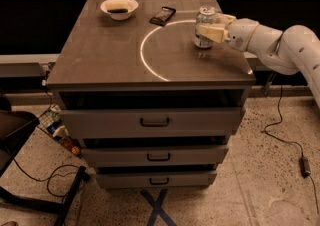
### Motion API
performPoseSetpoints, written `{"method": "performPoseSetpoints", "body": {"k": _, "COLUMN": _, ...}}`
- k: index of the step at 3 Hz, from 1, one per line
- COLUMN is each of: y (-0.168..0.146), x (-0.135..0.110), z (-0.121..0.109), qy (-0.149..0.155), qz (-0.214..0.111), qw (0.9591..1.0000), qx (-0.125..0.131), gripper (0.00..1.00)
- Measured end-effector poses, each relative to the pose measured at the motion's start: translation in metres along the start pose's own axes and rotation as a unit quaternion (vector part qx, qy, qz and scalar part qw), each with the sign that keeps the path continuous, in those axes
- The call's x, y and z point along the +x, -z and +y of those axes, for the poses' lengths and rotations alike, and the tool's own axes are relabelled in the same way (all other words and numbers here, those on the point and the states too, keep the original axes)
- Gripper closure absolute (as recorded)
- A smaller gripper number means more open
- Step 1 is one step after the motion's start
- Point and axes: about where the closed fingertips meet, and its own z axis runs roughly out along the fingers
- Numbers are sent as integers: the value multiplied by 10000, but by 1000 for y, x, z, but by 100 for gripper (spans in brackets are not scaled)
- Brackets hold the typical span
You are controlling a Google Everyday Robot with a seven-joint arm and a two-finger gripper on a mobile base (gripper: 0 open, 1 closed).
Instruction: Pick 7up can
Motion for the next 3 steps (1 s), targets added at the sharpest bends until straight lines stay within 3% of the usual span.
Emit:
{"method": "performPoseSetpoints", "body": {"k": 2, "y": -7, "x": -8, "z": 4, "qy": 15, "qz": -35, "qw": 9999, "qx": -106, "gripper": 100}}
{"method": "performPoseSetpoints", "body": {"k": 3, "y": -11, "x": -48, "z": 3, "qy": 68, "qz": -125, "qw": 9997, "qx": -189, "gripper": 100}}
